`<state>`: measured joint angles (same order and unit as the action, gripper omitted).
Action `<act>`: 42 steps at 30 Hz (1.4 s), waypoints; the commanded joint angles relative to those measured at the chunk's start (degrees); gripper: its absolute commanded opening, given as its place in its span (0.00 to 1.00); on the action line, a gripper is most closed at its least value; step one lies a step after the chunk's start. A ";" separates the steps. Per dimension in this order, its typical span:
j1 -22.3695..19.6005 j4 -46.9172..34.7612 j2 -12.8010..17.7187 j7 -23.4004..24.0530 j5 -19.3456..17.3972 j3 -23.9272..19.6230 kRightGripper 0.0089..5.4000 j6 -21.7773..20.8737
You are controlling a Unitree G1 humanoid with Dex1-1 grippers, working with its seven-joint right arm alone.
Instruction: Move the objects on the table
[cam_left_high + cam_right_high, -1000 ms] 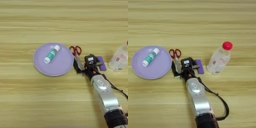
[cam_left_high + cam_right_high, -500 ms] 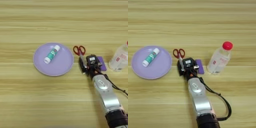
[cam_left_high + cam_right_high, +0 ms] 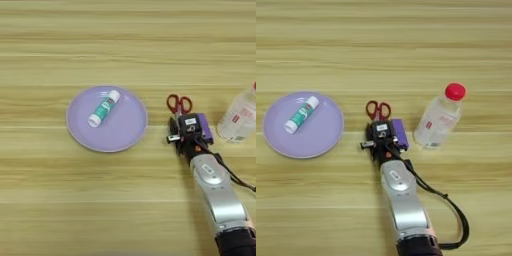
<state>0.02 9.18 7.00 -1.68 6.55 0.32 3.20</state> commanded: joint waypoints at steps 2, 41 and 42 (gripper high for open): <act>1.59 -0.32 1.21 -0.26 -0.19 -0.87 0.24 0.58; 2.25 -24.32 0.03 -7.32 1.44 7.67 0.98 2.62; 1.76 -24.12 -0.10 -7.55 1.44 8.01 1.00 2.83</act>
<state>6.18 -12.83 7.26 -9.10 7.90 7.50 6.46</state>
